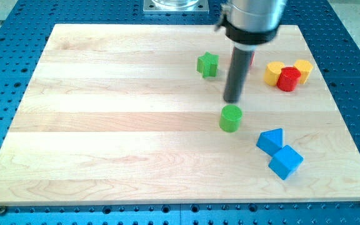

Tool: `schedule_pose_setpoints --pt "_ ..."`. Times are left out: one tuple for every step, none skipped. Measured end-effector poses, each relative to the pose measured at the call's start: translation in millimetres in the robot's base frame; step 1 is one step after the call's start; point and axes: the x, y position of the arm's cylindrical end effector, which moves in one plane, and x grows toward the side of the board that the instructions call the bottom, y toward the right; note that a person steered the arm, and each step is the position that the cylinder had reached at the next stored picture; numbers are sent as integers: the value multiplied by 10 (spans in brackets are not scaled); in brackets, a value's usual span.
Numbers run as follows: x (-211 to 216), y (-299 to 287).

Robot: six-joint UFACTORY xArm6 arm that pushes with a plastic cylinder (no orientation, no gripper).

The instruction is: Move the green star into the green circle

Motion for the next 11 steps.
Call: schedule_pose_setpoints --pt "508 -193" --pt "1156 146" --pt "1050 -300" --pt "833 -1130" --pt "-15 -1547" --pt "-708 -912" --pt "-903 -322" --pt "-590 -153" --pt "561 -147" --pt "531 -264" --pt "35 -517"
